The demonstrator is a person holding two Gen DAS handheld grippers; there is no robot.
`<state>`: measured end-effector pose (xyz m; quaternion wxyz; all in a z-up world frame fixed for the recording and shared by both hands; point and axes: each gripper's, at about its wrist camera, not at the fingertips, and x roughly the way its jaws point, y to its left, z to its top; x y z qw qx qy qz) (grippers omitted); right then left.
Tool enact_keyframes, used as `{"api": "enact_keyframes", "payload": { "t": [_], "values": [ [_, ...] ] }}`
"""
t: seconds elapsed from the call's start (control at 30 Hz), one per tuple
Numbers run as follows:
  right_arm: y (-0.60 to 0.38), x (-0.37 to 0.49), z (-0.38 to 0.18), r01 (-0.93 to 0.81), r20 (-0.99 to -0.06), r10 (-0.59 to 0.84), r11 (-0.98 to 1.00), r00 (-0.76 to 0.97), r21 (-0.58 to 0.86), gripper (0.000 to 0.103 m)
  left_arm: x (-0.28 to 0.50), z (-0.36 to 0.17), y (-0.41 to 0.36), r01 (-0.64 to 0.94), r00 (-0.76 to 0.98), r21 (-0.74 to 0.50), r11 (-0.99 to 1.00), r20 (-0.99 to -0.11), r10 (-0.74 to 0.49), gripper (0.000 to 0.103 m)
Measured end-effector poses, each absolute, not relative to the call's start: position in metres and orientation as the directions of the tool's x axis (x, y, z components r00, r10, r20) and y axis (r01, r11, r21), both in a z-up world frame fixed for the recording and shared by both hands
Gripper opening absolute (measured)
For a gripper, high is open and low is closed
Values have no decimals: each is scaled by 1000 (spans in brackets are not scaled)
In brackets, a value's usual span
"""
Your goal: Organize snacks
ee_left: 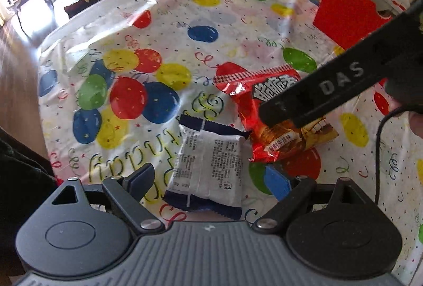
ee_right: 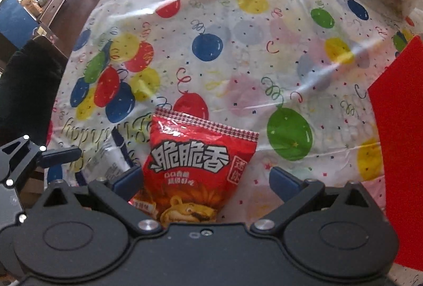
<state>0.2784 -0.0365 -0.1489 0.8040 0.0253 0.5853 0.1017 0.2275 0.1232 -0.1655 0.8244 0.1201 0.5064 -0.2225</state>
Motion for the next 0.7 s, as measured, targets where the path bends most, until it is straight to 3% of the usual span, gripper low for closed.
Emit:
{"api": "enact_keyframes", "payload": {
  "t": [0.3,0.47,0.7],
  "values": [
    [-27,286,-159,-105,-944,205,977,258,183,103,235,-171,118,504,377,-36,863,-890,-258,82],
    [-18,284,-163,-132,-954,181,979,241,153,100,234,-169,117,486,415,2,874,-881,-229,59],
    [-22,278,-160,-170,-948,180,976,263,138,87,230,-167,114,469,425,8,883,-879,-218,48]
  ]
}}
